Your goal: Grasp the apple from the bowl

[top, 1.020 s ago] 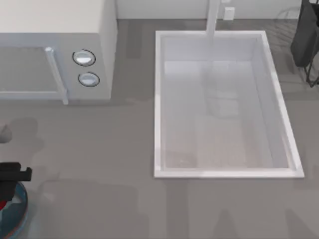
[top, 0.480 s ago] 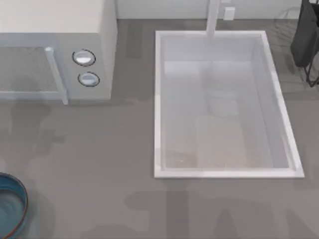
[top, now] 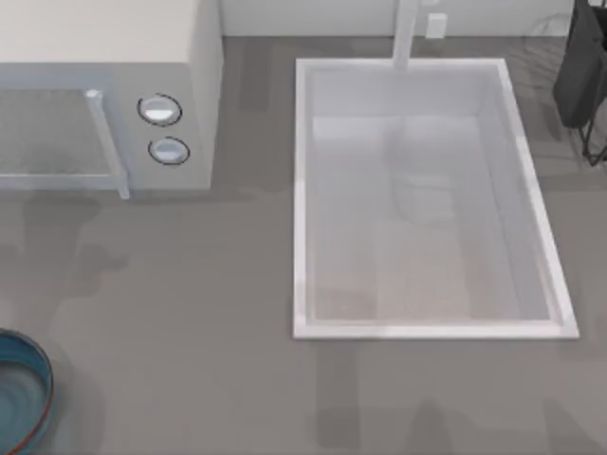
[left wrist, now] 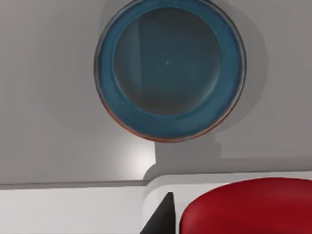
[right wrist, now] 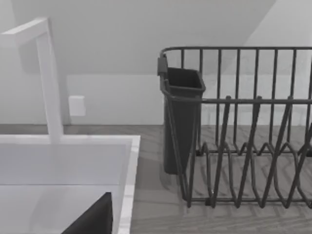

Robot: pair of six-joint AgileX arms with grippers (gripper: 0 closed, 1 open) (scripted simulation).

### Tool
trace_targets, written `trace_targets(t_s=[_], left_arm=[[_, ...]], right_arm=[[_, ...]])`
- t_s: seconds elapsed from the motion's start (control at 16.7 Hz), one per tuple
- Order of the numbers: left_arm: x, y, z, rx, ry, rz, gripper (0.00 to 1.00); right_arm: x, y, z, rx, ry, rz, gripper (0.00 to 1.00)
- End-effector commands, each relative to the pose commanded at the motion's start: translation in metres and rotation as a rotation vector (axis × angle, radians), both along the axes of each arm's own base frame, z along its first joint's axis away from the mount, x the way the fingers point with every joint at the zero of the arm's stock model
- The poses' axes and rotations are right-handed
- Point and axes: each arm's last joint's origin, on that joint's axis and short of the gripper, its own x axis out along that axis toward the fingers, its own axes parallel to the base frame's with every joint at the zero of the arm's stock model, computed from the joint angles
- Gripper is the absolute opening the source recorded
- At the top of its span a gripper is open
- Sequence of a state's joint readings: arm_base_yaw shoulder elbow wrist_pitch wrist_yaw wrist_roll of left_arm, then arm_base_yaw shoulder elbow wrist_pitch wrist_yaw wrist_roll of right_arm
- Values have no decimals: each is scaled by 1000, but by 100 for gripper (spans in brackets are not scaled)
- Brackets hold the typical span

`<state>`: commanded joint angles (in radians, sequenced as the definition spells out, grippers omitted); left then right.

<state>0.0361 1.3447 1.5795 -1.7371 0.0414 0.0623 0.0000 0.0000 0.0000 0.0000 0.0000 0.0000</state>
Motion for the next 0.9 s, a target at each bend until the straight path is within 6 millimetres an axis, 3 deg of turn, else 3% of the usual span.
trace_targets(t_s=[0.18,0.36,0.6,0.78,0.9], left_arm=[[6,-2,-3,1,7,2,0],[34,-24,-15,2,30,4,0],[76,-98,-50,16,64,6,0],[87,-162,-81,30,72,9,0],[89,-189,-98,36,71,10,0]], right_arm=[[0,0,0,0,0,0,100],[0,0,0,0,0,0,100],[0,0,0,0,0,0,100],[0,0,0,0,0,0,100],[0,0,0,0,0,0,100]])
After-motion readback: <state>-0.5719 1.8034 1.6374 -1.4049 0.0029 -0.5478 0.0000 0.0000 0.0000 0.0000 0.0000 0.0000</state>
